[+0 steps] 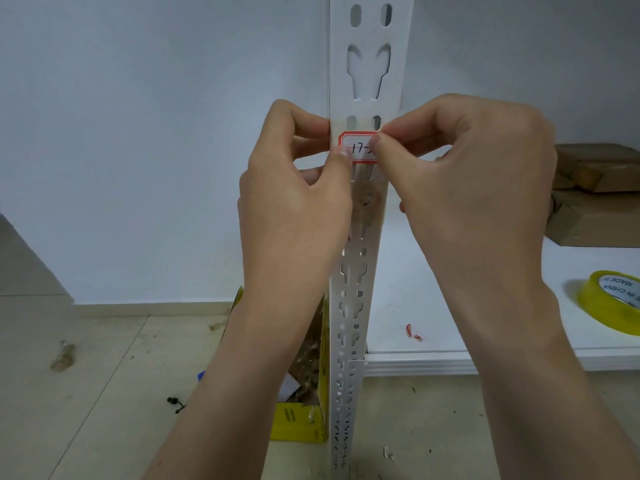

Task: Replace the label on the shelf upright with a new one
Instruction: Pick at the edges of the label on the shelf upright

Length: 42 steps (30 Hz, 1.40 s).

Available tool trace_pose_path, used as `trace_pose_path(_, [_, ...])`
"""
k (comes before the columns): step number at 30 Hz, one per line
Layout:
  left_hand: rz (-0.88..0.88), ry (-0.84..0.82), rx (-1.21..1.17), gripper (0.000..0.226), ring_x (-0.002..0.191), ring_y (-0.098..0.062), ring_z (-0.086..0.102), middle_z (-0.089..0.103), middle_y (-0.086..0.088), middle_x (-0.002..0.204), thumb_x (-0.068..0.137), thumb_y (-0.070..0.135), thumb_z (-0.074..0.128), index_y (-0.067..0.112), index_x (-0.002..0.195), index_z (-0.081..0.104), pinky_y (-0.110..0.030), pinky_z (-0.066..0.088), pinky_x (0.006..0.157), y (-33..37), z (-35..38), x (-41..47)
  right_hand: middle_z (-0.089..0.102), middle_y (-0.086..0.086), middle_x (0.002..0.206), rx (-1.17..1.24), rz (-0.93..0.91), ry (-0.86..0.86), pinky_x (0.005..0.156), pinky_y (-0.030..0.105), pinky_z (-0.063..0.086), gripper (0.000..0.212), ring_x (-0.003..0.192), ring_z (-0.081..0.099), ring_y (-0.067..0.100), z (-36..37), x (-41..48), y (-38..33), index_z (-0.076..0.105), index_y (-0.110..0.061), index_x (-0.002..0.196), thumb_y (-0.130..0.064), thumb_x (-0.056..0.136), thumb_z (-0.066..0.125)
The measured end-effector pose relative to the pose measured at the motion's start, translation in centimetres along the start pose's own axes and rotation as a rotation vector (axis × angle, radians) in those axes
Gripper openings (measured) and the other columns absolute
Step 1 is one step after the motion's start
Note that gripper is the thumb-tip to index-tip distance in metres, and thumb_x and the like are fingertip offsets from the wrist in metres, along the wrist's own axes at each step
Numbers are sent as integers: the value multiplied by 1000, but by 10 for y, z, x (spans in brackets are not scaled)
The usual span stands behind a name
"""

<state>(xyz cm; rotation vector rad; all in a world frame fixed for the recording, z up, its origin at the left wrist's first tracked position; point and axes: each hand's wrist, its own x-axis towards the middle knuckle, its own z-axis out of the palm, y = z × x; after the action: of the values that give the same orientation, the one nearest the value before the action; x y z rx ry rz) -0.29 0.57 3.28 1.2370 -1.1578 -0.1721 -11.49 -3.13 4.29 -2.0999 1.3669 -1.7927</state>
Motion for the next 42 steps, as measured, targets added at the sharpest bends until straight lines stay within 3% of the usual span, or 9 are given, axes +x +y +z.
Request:
trace_pose_path(7, [11, 5, -5, 21, 86, 4, 74, 74, 15, 108, 100, 25, 68, 34, 91, 51, -30, 65, 77, -1, 1, -1, 72, -15, 79, -40, 17, -29, 71, 45, 60, 5, 78, 70, 24, -2, 2, -4, 73, -41, 86, -44, 89, 70])
trace_pose_path(15, [2, 4, 0, 18, 83, 4, 74, 74, 15, 107, 99, 26, 69, 31, 95, 53, -25, 63, 75, -1, 0, 0, 72, -16, 81, -45, 22, -61, 73, 43, 61, 11, 75, 70, 20, -2, 2, -5, 66, -43, 80, -43, 90, 71])
trace_pose_path(18, [-6, 3, 2, 16, 83, 5, 73, 73, 16, 106, 99, 27, 69, 30, 97, 54, -21, 62, 73, -1, 1, 0, 73, -15, 84, -41, 9, -55, 72, 43, 61, 7, 74, 70, 19, -2, 2, -3, 71, -39, 85, -43, 91, 71])
trace_pose_path(24, [-15, -3, 5, 18, 83, 0, 75, 74, 15, 108, 100, 25, 68, 31, 95, 53, -31, 64, 76, -1, 0, 0, 74, -13, 82, 2, 11, 4, 66, 46, 60, 10, 77, 70, 29, -2, 1, 2, 77, -35, 86, -45, 85, 72])
trace_pose_path(42, [-9, -1, -3, 18, 83, -1, 75, 75, 13, 107, 99, 24, 69, 31, 94, 53, -35, 65, 77, 0, 0, -1, 72, -11, 75, -9, 32, -18, 69, 46, 60, 6, 77, 70, 28, -3, 3, -2, 75, -41, 82, -44, 85, 72])
